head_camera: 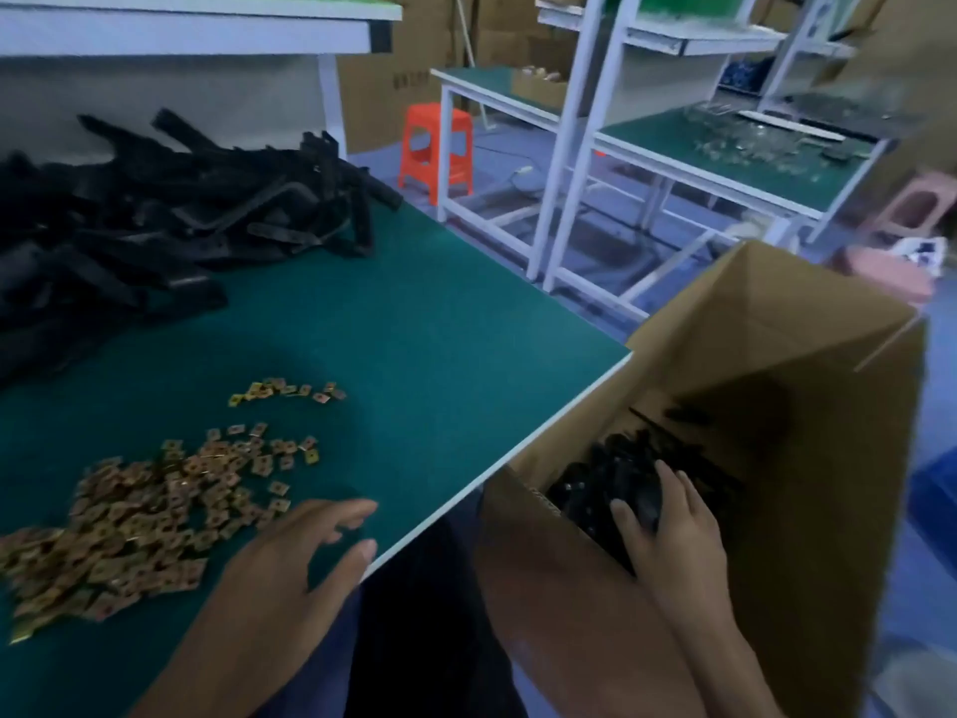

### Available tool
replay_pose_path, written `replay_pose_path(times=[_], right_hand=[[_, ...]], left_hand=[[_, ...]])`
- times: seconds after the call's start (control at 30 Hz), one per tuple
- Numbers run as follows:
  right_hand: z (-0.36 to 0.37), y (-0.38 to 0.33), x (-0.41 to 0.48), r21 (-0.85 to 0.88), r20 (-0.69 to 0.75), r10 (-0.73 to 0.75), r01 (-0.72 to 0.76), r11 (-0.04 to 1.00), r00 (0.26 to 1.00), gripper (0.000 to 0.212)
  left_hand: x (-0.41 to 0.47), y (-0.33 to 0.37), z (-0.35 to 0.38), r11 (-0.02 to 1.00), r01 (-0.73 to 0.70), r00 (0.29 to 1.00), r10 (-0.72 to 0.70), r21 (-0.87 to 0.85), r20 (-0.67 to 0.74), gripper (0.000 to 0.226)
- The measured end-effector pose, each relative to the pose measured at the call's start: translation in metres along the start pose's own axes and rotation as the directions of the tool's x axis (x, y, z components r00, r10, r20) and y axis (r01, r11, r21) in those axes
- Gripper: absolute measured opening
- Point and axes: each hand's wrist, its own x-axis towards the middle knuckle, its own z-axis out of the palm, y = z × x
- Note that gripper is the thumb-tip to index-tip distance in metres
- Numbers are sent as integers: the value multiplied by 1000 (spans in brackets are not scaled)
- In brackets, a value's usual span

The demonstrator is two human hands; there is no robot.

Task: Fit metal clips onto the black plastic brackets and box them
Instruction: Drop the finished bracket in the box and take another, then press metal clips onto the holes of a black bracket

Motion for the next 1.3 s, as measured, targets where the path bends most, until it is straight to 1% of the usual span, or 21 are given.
replay_pose_path(times=[0.07, 0.1, 0.17, 0.23, 0.33, 0.4, 0.47, 0.5, 0.53, 0.57, 0.63, 0.7, 0.8, 0.87, 0.93, 1.0, 1.07, 1.1, 1.17, 1.23, 1.3], right_hand=[[14, -37, 1, 57, 2, -160, 160, 986, 987, 54], [22, -61, -2, 114, -3, -272, 270, 956, 962, 44], [42, -112, -15, 240, -18, -471, 461, 854, 882, 31], [60, -162, -35, 325, 25, -605, 566, 757, 796, 28], [89, -216, -65, 377, 144, -710, 625, 684, 690, 25], [102, -233, -77, 343, 131, -725, 656, 673, 676, 22], [110, -237, -81, 337, 43, -716, 664, 667, 697, 16], [111, -237, -81, 335, 0, -708, 667, 666, 706, 6], [111, -239, -80, 334, -32, -696, 664, 669, 717, 5], [112, -239, -79, 331, -43, -695, 667, 668, 718, 10], [112, -240, -79, 308, -45, -683, 661, 685, 729, 7], [112, -243, -79, 298, -35, -699, 675, 675, 714, 5], [113, -244, -75, 271, -19, -726, 702, 658, 688, 21], [113, -246, -76, 256, -28, -733, 713, 652, 680, 28], [115, -247, -75, 254, -63, -744, 731, 633, 666, 28], [120, -244, -72, 279, -102, -768, 760, 587, 632, 22], [123, -242, -69, 285, -146, -792, 792, 540, 592, 6], [123, -241, -69, 285, -160, -788, 792, 540, 595, 11], [124, -242, -70, 277, -190, -766, 782, 559, 615, 26], [125, -242, -73, 254, -197, -738, 760, 598, 646, 29], [124, -240, -75, 246, -166, -720, 736, 631, 674, 29]], left_hand=[[-2, -10, -10, 999, 35, 998, -35, -4, -46, 24], [-2, -15, -17, 999, 54, 996, -54, 3, -73, 22], [-1, -25, -32, 995, 98, 983, -93, 26, -156, 18], [1, -37, -50, 988, 151, 956, -142, 16, -257, 17], [9, -63, -78, 975, 221, 895, -193, 23, -401, 16], [20, -86, -97, 961, 271, 855, -214, 56, -472, 21], [36, -109, -120, 941, 333, 811, -250, 65, -530, 27], [45, -120, -131, 927, 369, 787, -272, 70, -553, 30], [54, -132, -142, 908, 410, 764, -292, 83, -576, 33], [63, -143, -152, 882, 458, 738, -312, 105, -598, 38], [80, -162, -169, 816, 558, 691, -358, 149, -629, 50], [93, -179, -181, 757, 624, 681, -405, 193, -611, 62], [107, -199, -193, 695, 670, 709, -496, 260, -501, 68], [112, -209, -199, 702, 670, 707, -505, 240, -496, 65], [114, -215, -204, 712, 672, 688, -501, 202, -525, 59], [113, -217, -205, 713, 664, 693, -474, 226, -543, 49], [109, -213, -204, 744, 624, 691, -384, 238, -612, 37], [107, -209, -205, 768, 596, 677, -324, 234, -661, 33], [101, -197, -211, 824, 529, 619, -210, 204, -757, 33], [91, -178, -221, 887, 446, 557, -168, 122, -813, 37], [77, -153, -228, 939, 340, 528, -150, 47, -836, 40]])
